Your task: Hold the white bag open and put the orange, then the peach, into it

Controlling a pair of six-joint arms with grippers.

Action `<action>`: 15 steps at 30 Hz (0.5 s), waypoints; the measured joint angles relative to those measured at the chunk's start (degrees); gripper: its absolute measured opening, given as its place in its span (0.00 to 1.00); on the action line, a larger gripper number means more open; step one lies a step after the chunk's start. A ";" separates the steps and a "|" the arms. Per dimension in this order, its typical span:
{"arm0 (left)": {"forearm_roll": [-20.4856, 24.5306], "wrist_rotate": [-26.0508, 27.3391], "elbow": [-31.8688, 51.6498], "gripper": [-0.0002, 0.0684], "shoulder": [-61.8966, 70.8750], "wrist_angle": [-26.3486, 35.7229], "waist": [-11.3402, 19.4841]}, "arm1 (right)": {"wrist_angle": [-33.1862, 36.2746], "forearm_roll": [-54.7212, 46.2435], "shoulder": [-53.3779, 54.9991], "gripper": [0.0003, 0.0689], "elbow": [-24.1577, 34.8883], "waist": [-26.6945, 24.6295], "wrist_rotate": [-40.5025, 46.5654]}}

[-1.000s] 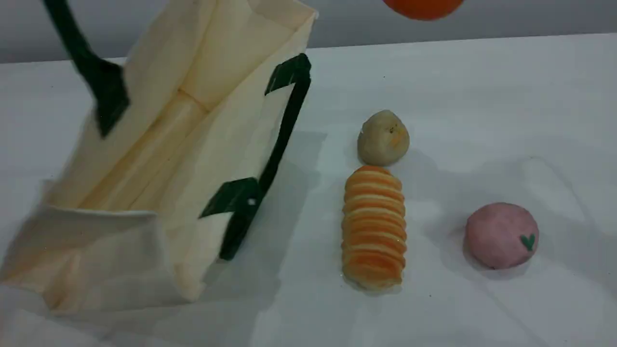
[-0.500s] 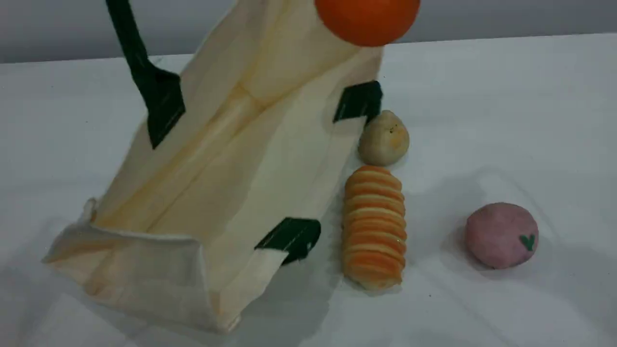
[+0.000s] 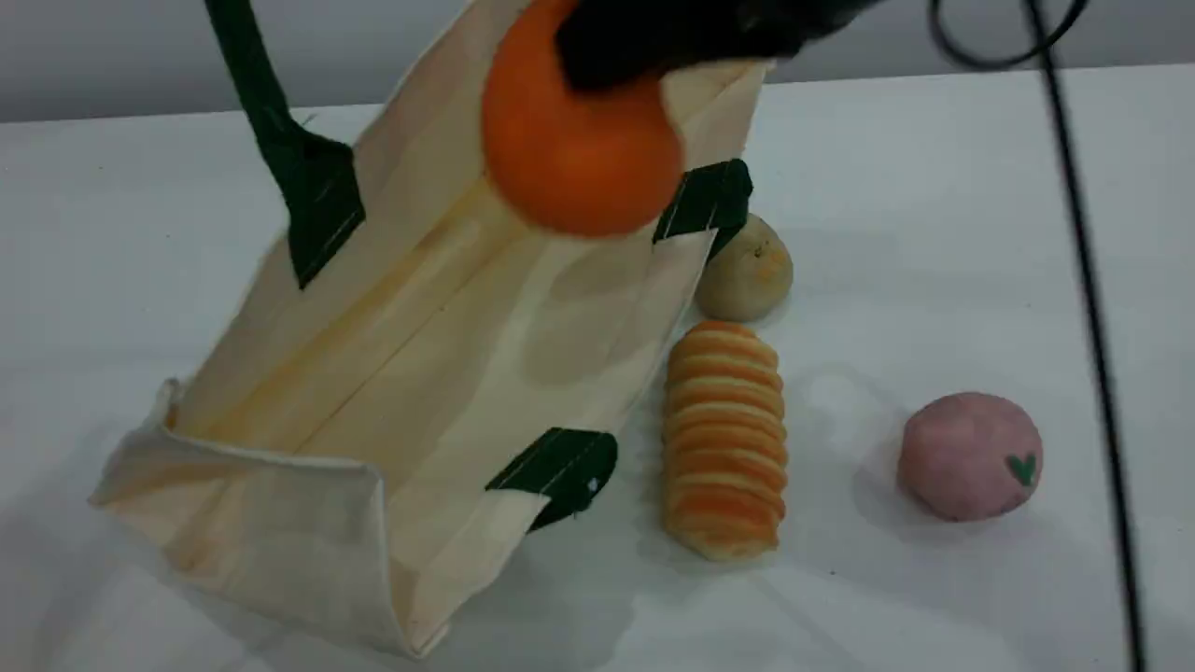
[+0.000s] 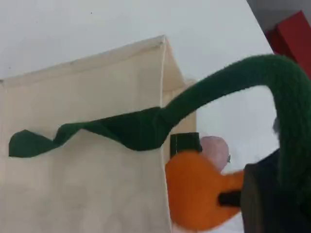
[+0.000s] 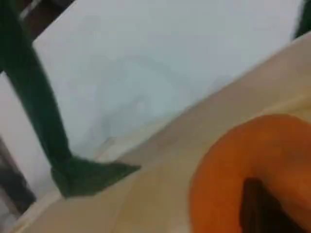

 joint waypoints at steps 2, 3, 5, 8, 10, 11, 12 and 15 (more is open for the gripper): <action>-1.13 0.00 0.00 0.09 0.00 0.43 0.00 | -0.66 1.63 1.49 0.04 0.00 0.93 -1.46; -1.79 0.00 0.00 0.09 0.00 0.50 0.00 | -0.98 2.57 2.34 0.04 0.00 1.25 -2.50; -2.28 0.00 0.00 0.09 0.00 0.50 0.00 | -1.53 4.84 4.00 0.04 -0.11 1.41 -3.79; -2.35 0.00 0.00 0.09 0.00 0.45 0.00 | -0.25 5.35 6.67 0.04 -0.80 1.41 -3.79; -2.42 0.00 0.00 0.09 0.00 0.45 0.00 | 1.70 5.20 8.64 0.04 -2.03 1.41 -3.79; -2.54 0.00 0.00 0.09 0.00 0.39 0.00 | 2.29 5.21 9.63 0.04 -2.84 1.41 -3.79; -2.53 0.00 0.00 0.09 0.00 0.39 0.00 | 2.44 5.21 10.47 0.04 -3.76 1.63 -3.79; -2.53 0.00 0.00 0.09 0.00 0.39 0.00 | 1.94 4.96 13.40 0.04 -6.67 2.09 -3.74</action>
